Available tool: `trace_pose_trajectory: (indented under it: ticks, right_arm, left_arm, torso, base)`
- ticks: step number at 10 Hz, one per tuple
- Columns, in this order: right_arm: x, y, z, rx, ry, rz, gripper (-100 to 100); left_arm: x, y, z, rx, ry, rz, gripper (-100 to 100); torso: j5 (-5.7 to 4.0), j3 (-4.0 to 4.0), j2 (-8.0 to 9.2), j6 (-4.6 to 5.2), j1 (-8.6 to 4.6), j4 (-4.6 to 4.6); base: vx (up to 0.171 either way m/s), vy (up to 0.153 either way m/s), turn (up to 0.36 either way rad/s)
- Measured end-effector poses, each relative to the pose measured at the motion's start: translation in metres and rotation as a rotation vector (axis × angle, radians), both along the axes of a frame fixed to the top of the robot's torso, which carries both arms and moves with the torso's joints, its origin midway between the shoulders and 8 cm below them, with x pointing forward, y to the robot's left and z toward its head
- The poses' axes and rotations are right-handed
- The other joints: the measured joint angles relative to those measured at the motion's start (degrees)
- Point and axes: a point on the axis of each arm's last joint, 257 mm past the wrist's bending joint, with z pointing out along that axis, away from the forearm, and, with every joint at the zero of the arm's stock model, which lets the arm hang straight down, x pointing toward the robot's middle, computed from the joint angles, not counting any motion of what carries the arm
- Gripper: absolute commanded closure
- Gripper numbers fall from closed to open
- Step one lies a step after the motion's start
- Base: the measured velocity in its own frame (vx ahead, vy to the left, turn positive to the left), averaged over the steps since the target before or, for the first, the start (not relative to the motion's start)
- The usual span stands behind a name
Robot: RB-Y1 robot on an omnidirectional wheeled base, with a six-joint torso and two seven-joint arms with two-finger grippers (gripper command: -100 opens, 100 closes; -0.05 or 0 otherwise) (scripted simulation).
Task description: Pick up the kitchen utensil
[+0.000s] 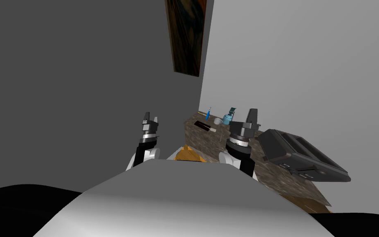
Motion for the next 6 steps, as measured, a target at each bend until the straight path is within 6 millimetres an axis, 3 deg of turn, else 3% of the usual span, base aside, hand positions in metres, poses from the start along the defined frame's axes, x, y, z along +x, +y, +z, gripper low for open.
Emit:
trace_pose_trajectory:
  ticks: [3,6]
  right_arm:
    - [0.009,0.012,-0.018,-0.050,0.049,0.060,-100]
    - [0.015,0.027,-0.048,-0.088,0.114,0.124,-100]
  left_arm:
    - [0.000,0.000,0.000,0.000,0.000,0.000,0]
    - [0.000,0.000,0.000,0.000,0.000,0.000,0]
  torso:
    - [0.01,0.11,0.19,-0.01,0.04,0.04]
    - [0.03,0.15,0.26,-0.01,0.17,0.05]
  base:
    - [-0.056,0.021,0.061]
    - [-0.071,0.055,0.077]
